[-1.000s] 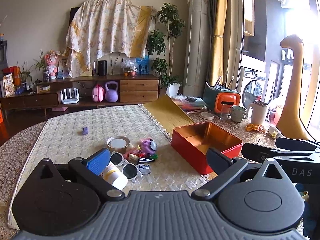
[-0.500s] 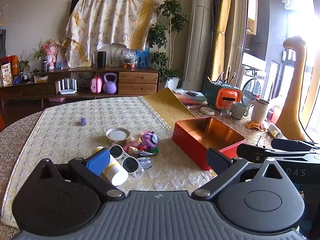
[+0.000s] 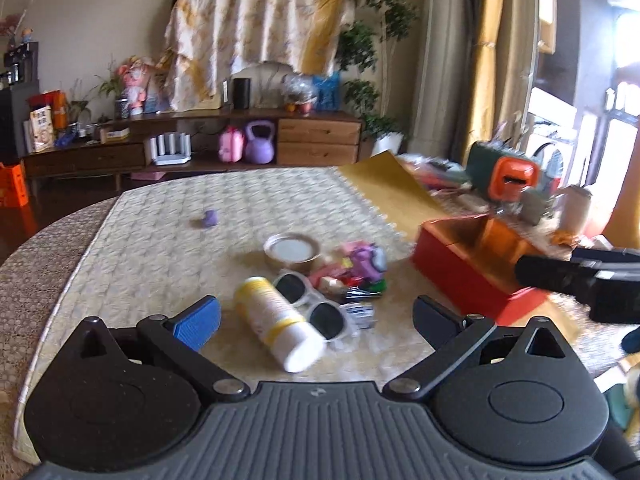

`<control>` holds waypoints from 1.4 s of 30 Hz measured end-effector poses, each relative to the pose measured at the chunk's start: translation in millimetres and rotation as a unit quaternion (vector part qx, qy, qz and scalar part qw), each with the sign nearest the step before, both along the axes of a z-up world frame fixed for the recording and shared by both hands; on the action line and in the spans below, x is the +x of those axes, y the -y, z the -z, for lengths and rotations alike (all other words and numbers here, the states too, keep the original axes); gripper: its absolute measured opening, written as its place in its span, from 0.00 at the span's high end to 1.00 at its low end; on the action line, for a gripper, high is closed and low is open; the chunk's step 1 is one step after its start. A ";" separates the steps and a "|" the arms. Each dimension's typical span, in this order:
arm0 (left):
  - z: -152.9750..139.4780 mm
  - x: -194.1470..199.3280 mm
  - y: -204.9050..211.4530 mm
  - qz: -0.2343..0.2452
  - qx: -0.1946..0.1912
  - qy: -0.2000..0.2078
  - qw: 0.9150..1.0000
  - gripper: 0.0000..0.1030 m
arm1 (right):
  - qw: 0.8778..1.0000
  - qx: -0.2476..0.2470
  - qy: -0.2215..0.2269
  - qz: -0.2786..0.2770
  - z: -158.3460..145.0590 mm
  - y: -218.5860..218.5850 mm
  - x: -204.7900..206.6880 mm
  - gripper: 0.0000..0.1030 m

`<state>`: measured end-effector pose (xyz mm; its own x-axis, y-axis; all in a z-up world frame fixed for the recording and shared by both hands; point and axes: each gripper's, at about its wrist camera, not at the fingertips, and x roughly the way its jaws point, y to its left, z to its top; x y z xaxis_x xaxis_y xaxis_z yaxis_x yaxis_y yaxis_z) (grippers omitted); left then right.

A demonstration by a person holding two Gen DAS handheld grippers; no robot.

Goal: Organize rigid objects
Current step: 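Grasp the white-and-yellow bottle with the left tool while the right tool grasps the white sunglasses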

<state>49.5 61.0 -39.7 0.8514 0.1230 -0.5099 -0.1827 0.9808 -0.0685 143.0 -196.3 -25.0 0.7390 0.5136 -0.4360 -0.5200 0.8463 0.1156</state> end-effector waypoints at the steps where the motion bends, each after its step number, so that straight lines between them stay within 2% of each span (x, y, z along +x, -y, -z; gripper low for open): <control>1: 3.1 4.9 -3.2 -0.002 -0.001 -0.005 1.000 0.00 | 1.000 -0.001 -0.006 -0.005 1.7 -3.2 5.5 0.01; 6: 20.1 32.2 -16.4 -0.010 0.007 -0.028 1.000 0.00 | 0.999 -0.019 -0.014 -0.042 12.1 -23.3 30.1 0.03; 12: 32.0 61.7 -37.4 -0.034 -0.006 -0.049 0.998 0.00 | 0.994 -0.061 -0.014 -0.091 29.0 -40.6 42.8 0.06; 18: 45.0 87.7 -46.4 -0.047 -0.016 -0.075 0.996 0.00 | 0.988 -0.093 -0.028 -0.117 48.0 -56.0 51.1 0.10; 23: 55.8 103.2 -48.6 -0.051 -0.028 -0.094 0.994 0.01 | 0.984 -0.111 -0.031 -0.136 58.5 -69.6 57.1 0.11; 29: 65.2 113.5 -51.8 -0.058 -0.041 -0.113 0.991 0.01 | 0.976 -0.139 -0.019 -0.167 68.7 -89.3 62.9 0.18; 30: 65.9 115.1 -52.9 -0.058 -0.044 -0.115 0.991 0.02 | 0.975 -0.142 -0.018 -0.172 70.0 -92.8 63.7 0.20; 37: 77.7 124.0 -60.1 -0.060 -0.078 -0.140 0.985 0.26 | 0.968 -0.155 -0.009 -0.199 73.6 -111.3 67.4 0.25; 42: 81.1 121.2 -65.4 -0.062 -0.086 -0.141 0.984 0.30 | 0.962 -0.169 -0.006 -0.214 79.7 -123.4 68.5 0.31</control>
